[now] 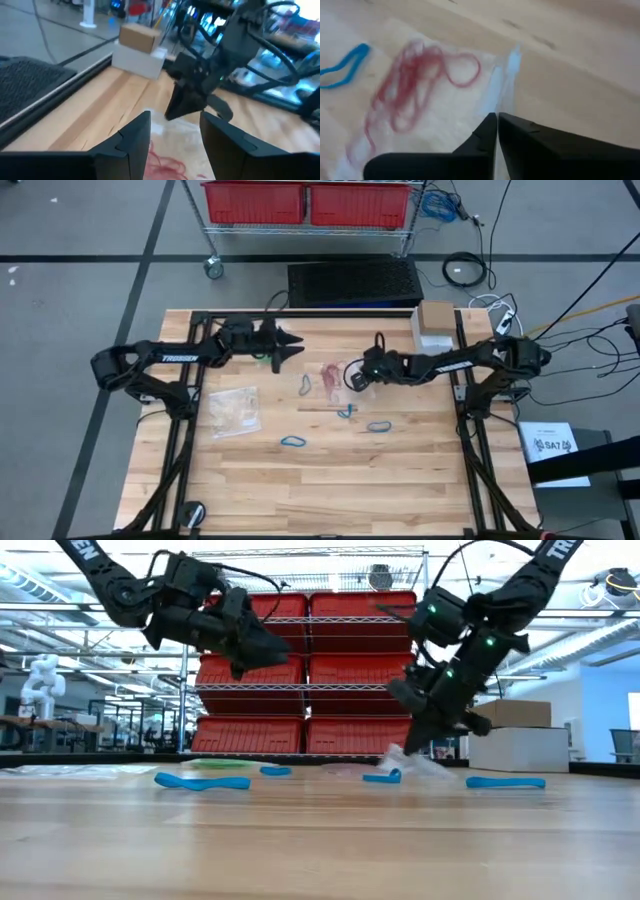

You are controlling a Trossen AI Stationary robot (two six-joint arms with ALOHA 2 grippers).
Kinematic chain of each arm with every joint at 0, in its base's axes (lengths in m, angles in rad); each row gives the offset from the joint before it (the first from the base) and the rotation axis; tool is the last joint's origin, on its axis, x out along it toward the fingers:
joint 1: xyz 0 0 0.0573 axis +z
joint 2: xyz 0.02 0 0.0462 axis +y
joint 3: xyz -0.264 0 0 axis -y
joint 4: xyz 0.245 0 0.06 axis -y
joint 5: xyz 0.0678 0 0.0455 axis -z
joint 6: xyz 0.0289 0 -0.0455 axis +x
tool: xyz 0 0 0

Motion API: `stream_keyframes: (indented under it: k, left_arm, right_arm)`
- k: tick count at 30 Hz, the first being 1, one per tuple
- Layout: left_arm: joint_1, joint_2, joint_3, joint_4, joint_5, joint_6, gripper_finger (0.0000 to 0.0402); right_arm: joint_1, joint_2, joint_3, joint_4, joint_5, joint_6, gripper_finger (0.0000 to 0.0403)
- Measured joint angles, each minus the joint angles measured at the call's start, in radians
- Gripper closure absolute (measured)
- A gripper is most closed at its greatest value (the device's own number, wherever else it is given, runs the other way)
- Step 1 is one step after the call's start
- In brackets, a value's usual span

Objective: Sort rubber bands
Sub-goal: Close the transparent zip bag that contains red rubber bands

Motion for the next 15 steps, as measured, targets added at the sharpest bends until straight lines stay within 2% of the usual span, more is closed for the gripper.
stream_keyframes:
  k: [4, 9, 13, 15]
  left_arm:
    - [0.042, -0.006, -0.023, 0.022, 0.087, -0.033, 0.0226]
    - [0.035, -0.006, -0.027, -0.005, 0.143, 0.02, 0.0226]
    - [-0.004, -0.006, -0.027, -0.011, 0.24, 0.115, 0.0226]
    - [-0.032, -0.006, -0.027, -0.018, 0.25, 0.15, 0.0226]
  right_arm:
    - [0.006, 0.0, 0.056, -0.002, -0.006, -0.138, 0.0391]
    - [0.039, -0.001, 0.161, -0.021, -0.034, -0.342, 0.04]
    - [0.085, -0.001, 0.283, -0.148, -0.034, -0.468, 0.0401]
    - [0.113, -0.002, 0.348, -0.219, -0.034, -0.512, 0.0401]
